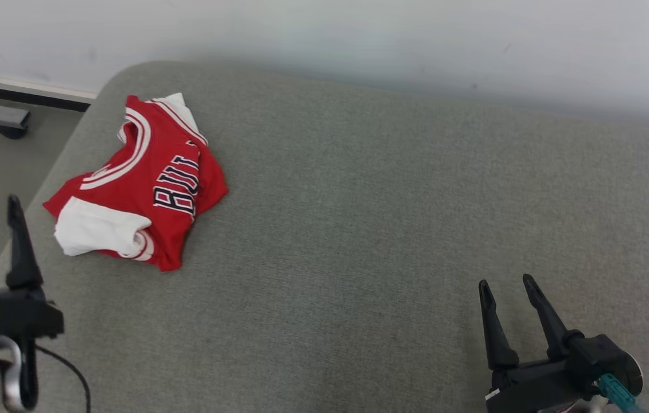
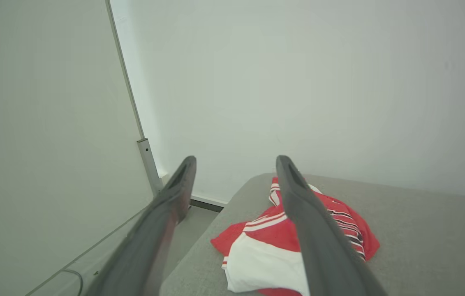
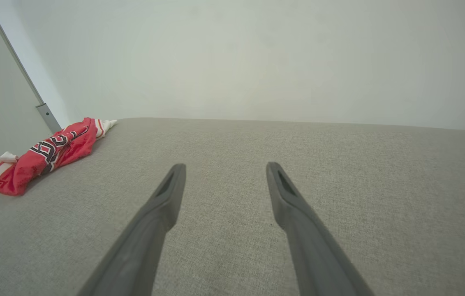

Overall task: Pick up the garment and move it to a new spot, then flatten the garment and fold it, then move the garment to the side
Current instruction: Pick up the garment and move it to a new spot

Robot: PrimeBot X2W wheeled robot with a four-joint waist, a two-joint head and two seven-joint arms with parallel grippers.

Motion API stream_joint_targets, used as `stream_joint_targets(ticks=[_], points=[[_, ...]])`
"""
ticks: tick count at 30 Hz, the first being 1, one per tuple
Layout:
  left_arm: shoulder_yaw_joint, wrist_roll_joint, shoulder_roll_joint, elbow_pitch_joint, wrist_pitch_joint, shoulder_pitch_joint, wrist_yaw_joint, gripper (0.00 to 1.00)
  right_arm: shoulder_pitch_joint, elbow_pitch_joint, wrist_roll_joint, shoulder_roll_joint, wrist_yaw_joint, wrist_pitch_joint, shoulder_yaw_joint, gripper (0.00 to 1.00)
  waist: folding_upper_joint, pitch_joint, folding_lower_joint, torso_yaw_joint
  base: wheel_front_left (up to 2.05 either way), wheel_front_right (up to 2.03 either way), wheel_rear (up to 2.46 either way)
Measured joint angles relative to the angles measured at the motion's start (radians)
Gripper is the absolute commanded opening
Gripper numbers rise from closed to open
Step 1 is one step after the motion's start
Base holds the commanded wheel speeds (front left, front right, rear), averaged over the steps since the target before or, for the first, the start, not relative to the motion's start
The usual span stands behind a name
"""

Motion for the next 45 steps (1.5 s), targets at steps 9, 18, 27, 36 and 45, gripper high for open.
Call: stream_joint_targets(ticks=[9, 18, 27, 36, 45], points=[[0.020, -0.046, 0.126, 0.108, 0.049, -0.261, -0.017, 1.00, -0.049, -0.063, -0.009, -0.018, 0.000, 0.000, -0.019, 1.00, 0.0000, 0.118, 0.0002, -0.103, 0.00, 0.00, 0.00], [-0.021, -0.099, 0.220, 0.277, 0.138, -0.409, -0.034, 1.00, -0.079, -0.114, -0.010, -0.020, 0.000, 0.000, -0.013, 1.00, 0.0000, 0.224, 0.0003, -0.201, 0.00, 0.00, 0.00], [-0.077, -0.216, 0.278, 0.447, 0.323, -0.472, -0.041, 1.00, -0.096, -0.136, -0.010, -0.011, 0.000, 0.000, -0.002, 1.00, 0.0000, 0.288, 0.0001, -0.271, 0.00, 0.00, 0.00], [-0.193, -0.380, 0.336, 0.518, 0.576, -0.474, -0.041, 1.00, -0.102, -0.133, -0.011, -0.004, 0.000, 0.000, -0.001, 1.00, -0.0001, 0.301, -0.0001, -0.287, 0.00, 0.00, 0.00], [-0.216, -0.445, 0.337, 0.594, 0.766, -0.499, -0.041, 1.00, -0.106, -0.133, -0.014, -0.007, 0.000, 0.000, 0.000, 1.00, -0.0002, 0.304, -0.0001, -0.292, 0.00, 0.00, 0.00]])
